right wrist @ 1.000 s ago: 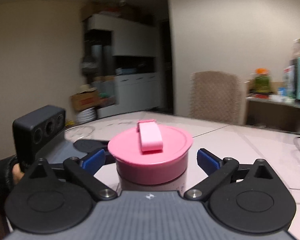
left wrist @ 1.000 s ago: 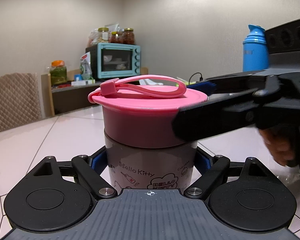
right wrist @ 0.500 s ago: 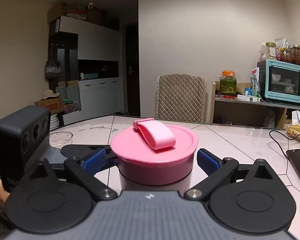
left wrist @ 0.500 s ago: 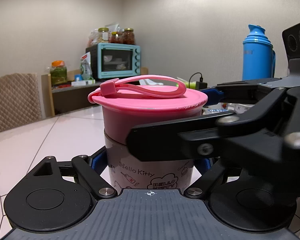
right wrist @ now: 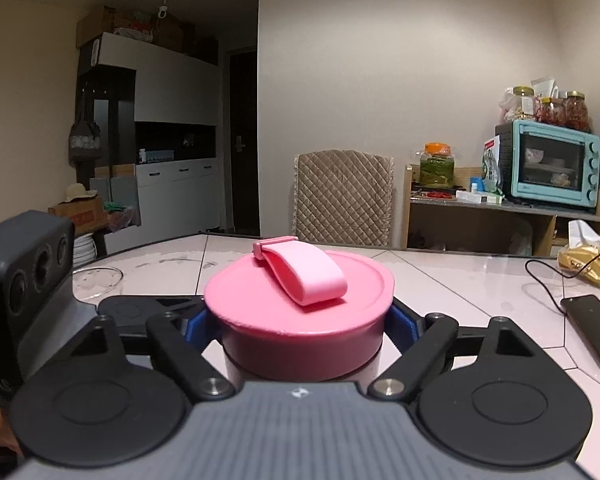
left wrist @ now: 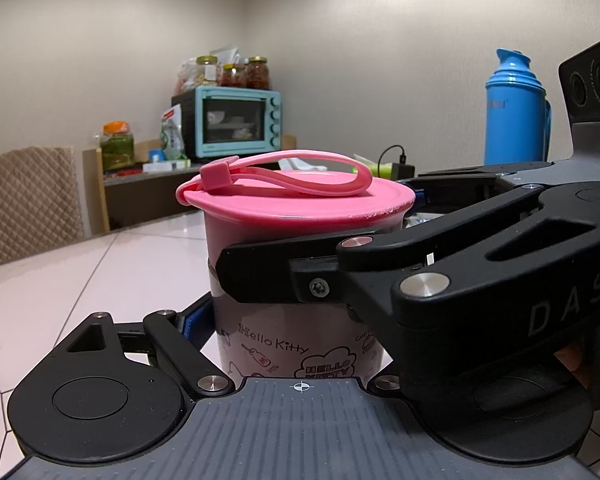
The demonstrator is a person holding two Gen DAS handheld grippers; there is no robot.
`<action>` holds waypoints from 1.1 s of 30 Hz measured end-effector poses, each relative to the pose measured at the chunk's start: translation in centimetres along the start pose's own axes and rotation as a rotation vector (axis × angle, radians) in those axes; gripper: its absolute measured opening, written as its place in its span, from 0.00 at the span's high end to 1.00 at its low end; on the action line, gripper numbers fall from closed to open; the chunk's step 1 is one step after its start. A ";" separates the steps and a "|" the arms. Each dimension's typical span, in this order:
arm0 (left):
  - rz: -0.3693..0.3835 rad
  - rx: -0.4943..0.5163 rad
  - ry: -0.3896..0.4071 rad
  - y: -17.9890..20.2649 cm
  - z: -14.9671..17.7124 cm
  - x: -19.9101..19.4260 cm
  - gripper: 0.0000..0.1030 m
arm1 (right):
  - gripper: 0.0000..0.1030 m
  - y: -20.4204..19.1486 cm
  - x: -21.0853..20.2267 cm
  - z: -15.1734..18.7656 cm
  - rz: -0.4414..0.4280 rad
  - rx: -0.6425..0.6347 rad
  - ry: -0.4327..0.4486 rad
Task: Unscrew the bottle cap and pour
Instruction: 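Twist the pink cap with the right gripper while the left gripper holds the bottle, then regrip the cap with the right gripper and twist it again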
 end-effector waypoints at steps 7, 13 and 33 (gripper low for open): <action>0.000 -0.003 0.001 0.1 0.0 0.0 0.13 | 0.17 1.1 0.1 -0.2 -0.167 -0.042 -0.002; -0.001 0.001 0.001 0.3 0.0 0.0 0.13 | 0.17 3.1 0.5 -0.6 -0.465 -0.121 -0.023; 0.002 -0.005 0.001 0.1 -0.1 0.1 0.13 | 0.00 3.7 -0.8 -2.0 -0.453 -0.111 -0.066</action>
Point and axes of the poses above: each gripper's, at about its wrist camera, not at the fingertips, and x roughly the way its jaws point, y to its right, z to its underside, the point moved 9 cm from there along x, roughly the way its jaws point, and after that the axes turned 2 degrees about y, right-handed, at the moved point
